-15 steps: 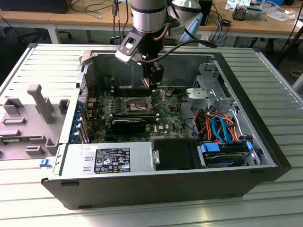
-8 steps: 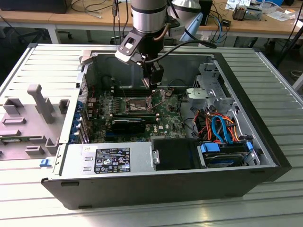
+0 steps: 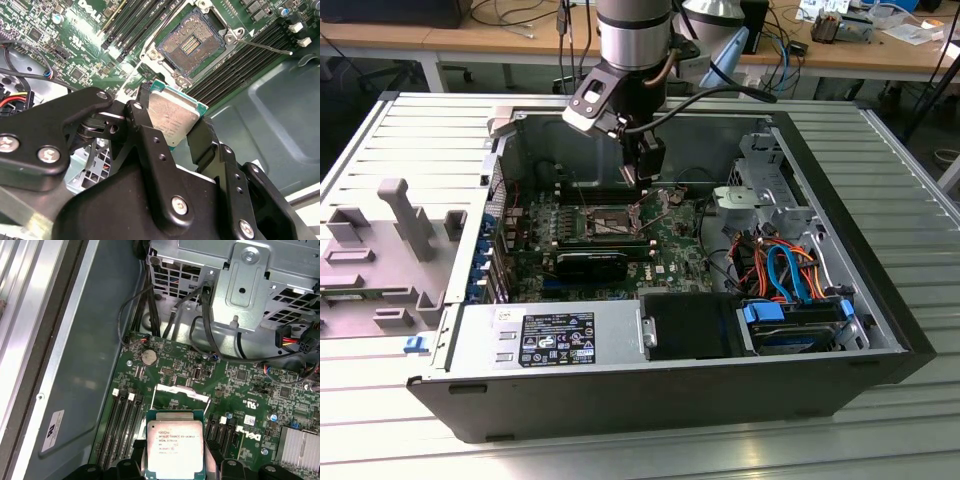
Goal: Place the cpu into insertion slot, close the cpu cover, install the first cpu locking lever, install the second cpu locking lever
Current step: 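Place the cpu into insertion slot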
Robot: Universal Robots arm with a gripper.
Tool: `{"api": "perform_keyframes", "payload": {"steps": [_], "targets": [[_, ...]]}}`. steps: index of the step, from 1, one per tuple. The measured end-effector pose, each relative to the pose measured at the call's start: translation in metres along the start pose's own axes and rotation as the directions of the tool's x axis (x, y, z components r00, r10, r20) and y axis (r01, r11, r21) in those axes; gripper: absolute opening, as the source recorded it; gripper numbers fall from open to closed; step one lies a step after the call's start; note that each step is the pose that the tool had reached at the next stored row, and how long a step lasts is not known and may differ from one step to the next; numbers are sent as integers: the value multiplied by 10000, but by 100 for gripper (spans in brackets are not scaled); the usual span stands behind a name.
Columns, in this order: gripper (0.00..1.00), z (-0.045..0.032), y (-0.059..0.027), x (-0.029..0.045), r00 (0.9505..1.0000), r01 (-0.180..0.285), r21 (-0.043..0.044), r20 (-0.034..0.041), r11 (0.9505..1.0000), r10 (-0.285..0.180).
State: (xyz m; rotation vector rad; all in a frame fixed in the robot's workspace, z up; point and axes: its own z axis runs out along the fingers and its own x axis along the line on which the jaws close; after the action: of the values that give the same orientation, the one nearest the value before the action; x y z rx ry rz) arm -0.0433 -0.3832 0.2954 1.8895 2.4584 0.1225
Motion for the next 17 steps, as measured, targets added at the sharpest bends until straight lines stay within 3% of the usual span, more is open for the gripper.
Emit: {"api": "perform_keyframes", "payload": {"steps": [17], "targets": [[55, 10, -1, 0, 9997, -234, -4, 21, 9997, 234]]}}
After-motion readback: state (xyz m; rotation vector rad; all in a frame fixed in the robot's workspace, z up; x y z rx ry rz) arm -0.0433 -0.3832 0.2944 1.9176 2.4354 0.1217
